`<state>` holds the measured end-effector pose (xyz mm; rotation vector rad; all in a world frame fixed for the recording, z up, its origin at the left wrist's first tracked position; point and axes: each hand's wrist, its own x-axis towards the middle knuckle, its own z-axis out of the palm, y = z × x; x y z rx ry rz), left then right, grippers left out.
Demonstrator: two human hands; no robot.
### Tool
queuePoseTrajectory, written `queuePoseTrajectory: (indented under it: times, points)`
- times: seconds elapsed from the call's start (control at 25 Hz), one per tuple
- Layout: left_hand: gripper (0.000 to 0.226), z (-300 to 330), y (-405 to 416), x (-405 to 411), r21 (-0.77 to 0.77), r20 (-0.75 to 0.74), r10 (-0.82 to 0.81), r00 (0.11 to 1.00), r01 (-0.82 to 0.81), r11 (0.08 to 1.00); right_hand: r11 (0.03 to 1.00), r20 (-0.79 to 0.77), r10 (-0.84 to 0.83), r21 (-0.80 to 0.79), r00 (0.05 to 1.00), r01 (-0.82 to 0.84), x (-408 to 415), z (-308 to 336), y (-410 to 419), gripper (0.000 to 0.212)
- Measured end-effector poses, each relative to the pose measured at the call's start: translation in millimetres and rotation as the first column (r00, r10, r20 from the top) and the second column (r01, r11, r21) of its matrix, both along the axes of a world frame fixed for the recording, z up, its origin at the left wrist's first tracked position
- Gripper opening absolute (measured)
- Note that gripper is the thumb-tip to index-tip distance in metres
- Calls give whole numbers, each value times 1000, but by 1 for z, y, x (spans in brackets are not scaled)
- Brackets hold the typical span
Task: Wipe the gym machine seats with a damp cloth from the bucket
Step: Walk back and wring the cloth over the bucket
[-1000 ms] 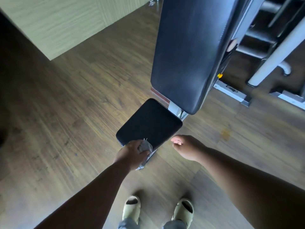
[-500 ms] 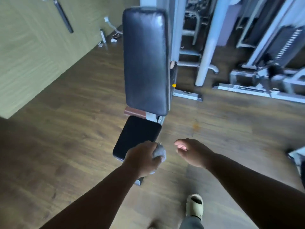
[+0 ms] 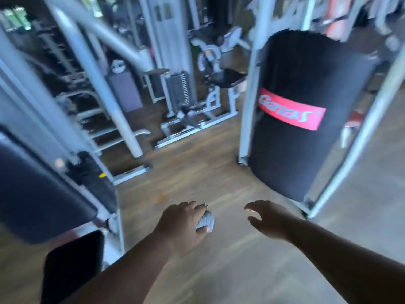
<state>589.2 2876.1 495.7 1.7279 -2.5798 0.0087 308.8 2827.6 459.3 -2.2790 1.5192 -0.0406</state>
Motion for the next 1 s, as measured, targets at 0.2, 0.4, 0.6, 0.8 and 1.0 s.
queuePoseTrajectory:
  times: [0.2,0.4,0.6,0.8,1.0]
  points:
    - [54,12,-43,-222,-26,-58,-195,979,194,981,972,-55,-225,-78,973,221,-235,26,33,45]
    - [46,26,-59,-431,-38,-71,-350,934,348,937,884,-86,-463,-122,882,452,-445,56,79,44]
    - [52,34,-96,-591,-35,-92,-498,862,497,867,777,-53,-628,-95,777,622,-569,59,94,45]
    - [48,23,-165,-716,-45,-87,-595,799,594,803,701,-38,-712,-91,701,707,-669,48,62,45]
    - [53,7,-271,-851,-60,-80,-672,736,669,740,633,-74,-774,-106,629,767,-790,38,-18,46]
